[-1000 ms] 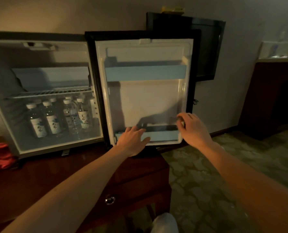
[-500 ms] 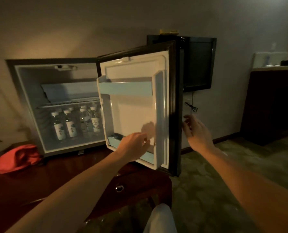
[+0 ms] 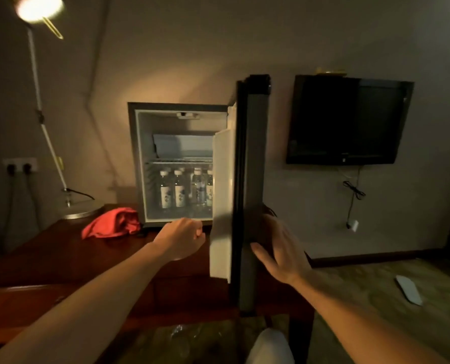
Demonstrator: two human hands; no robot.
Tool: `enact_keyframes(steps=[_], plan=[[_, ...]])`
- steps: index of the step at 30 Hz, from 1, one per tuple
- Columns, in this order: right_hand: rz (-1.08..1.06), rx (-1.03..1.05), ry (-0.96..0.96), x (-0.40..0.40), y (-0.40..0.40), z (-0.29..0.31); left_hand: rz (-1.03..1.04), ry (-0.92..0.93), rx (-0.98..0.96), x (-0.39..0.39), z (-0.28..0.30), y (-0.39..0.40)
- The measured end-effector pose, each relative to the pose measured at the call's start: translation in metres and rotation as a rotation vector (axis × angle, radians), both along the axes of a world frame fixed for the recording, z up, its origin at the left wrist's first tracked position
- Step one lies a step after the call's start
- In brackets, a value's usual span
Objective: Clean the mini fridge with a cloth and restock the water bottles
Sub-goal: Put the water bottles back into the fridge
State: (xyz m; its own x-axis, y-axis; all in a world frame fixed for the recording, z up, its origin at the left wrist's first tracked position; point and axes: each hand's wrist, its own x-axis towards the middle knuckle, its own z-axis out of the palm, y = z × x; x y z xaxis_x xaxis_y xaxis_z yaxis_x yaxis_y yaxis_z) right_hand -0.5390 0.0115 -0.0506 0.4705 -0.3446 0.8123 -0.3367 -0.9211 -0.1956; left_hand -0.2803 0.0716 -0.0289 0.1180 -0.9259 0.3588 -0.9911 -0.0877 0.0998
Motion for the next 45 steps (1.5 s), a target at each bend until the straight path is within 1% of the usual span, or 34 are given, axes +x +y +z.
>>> enact_keyframes(steps=[5,8,13,18,21,25,30,33,36,40,45], plan=[[0.083,0.032,0.183,0.066,-0.006,0.001,0.098,0.091,0.0,0.05,-0.006,0.027],[0.098,0.033,0.23,0.106,-0.008,0.0,0.191,0.075,-0.033,0.076,-0.009,0.049],[0.079,0.066,0.366,0.171,-0.019,0.0,0.334,0.079,-0.019,0.119,-0.02,0.073],[0.034,0.113,0.486,0.221,-0.046,0.0,0.372,0.066,-0.029,0.142,-0.026,0.069],[0.012,0.137,0.521,0.242,-0.066,0.0,0.363,0.04,-0.056,0.148,-0.026,0.055],[-0.028,0.2,0.532,0.261,-0.087,0.003,0.3,0.009,-0.086,0.154,-0.026,0.026],[-0.134,0.297,0.531,0.282,-0.112,0.007,0.217,-0.059,-0.074,0.159,-0.024,-0.022],[-0.218,0.334,0.565,0.29,-0.131,0.007,0.209,-0.058,-0.048,0.164,-0.026,-0.054],[-0.283,0.295,0.583,0.297,-0.148,0.004,0.228,-0.041,0.002,0.172,-0.031,-0.085],[-0.31,0.251,0.583,0.307,-0.162,0.005,0.217,-0.06,0.05,0.183,-0.04,-0.121],[-0.251,0.267,0.605,0.307,-0.17,0.005,0.218,-0.059,0.027,0.185,-0.058,-0.129]])
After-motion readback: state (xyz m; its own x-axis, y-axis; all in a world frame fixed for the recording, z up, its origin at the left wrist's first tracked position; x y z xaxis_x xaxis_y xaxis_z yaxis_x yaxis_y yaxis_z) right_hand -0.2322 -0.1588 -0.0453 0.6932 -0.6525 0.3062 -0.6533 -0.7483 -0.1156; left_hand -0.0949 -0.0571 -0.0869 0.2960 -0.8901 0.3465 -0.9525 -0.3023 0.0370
